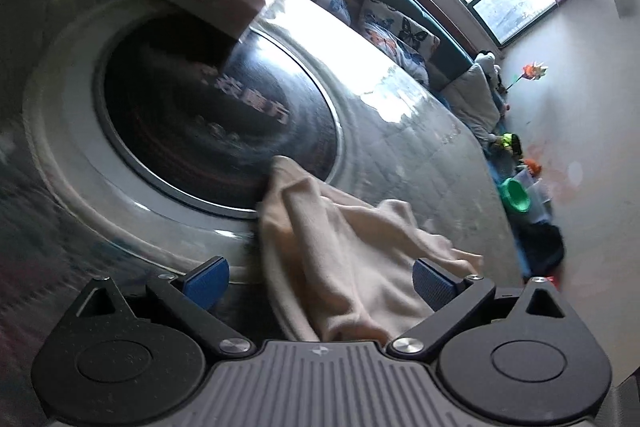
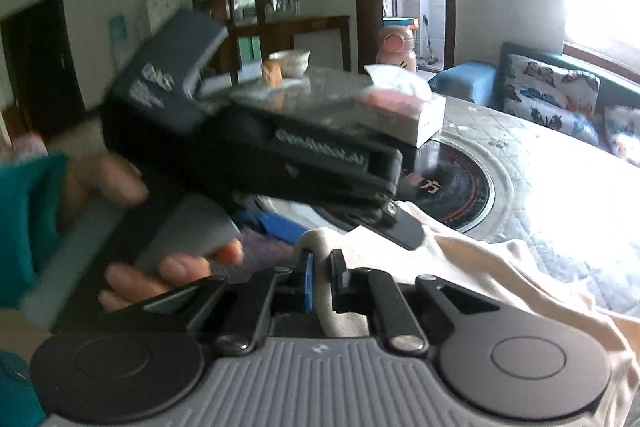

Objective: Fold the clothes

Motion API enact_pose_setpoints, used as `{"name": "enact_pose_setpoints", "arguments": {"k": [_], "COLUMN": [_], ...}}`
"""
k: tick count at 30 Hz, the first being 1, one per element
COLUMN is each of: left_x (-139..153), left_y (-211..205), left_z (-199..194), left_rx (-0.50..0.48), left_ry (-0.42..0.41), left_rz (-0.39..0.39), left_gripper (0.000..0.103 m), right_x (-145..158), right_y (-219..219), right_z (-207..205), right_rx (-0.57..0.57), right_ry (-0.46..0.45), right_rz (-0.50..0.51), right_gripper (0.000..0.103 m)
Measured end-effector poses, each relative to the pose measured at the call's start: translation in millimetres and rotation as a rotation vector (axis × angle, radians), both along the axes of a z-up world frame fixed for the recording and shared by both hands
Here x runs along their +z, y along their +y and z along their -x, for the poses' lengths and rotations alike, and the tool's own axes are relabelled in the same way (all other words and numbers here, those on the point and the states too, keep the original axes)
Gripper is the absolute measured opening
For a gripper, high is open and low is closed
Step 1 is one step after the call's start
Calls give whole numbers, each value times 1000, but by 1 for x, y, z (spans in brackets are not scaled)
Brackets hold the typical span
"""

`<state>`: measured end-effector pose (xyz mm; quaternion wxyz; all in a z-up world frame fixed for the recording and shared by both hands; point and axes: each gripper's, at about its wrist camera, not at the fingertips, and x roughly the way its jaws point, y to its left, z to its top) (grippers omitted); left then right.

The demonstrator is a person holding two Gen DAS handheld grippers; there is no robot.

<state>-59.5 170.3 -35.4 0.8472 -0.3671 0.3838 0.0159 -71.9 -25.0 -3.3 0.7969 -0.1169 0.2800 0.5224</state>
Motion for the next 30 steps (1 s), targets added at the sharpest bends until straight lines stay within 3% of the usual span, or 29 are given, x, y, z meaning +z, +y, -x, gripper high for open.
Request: {"name": "enact_pose_setpoints", "arguments": {"k": [4,6,11,15,18,22,25,27,30], "left_x": [-1,-3,-8,-11,-12,-9,-8,-7,-6], "left_y": [-6,-8,-10,-7,-12,-20,-25,-29,-31], "left_z": [-11,-14,-16,-14,-14,-15,-16,-17,-18], "left_rx": [-27,-38,-46,-50,-60,-86,-110,-119,-128], "left_ry": [-4,3,13,10,2,-7,-14,-14,-11], "left_rz": [8,1,-36,-36,-58,-119,-174,-203,-229], "left_gripper": [80,59,24,23,24,24,24,24,24], "right_x": [6,7,1,1,0,-10,-20,-23,-27], "right_y": [-16,-21,-20,-46,-76,-113,-134,-136,-136], "right_z": [0,1,-2,-5,-18,-53,-78,-82,-86], "right_rx": [9,23,56,1,-103,-314,-442,-454,-462], "right_ry": [13,13,6,22,16,-7,5,18,37], "right_rz": [-35,-36,-5,-6,15,86,115,107,94], "right_gripper": [7,7,9,11,14,32,35,48,52]}}
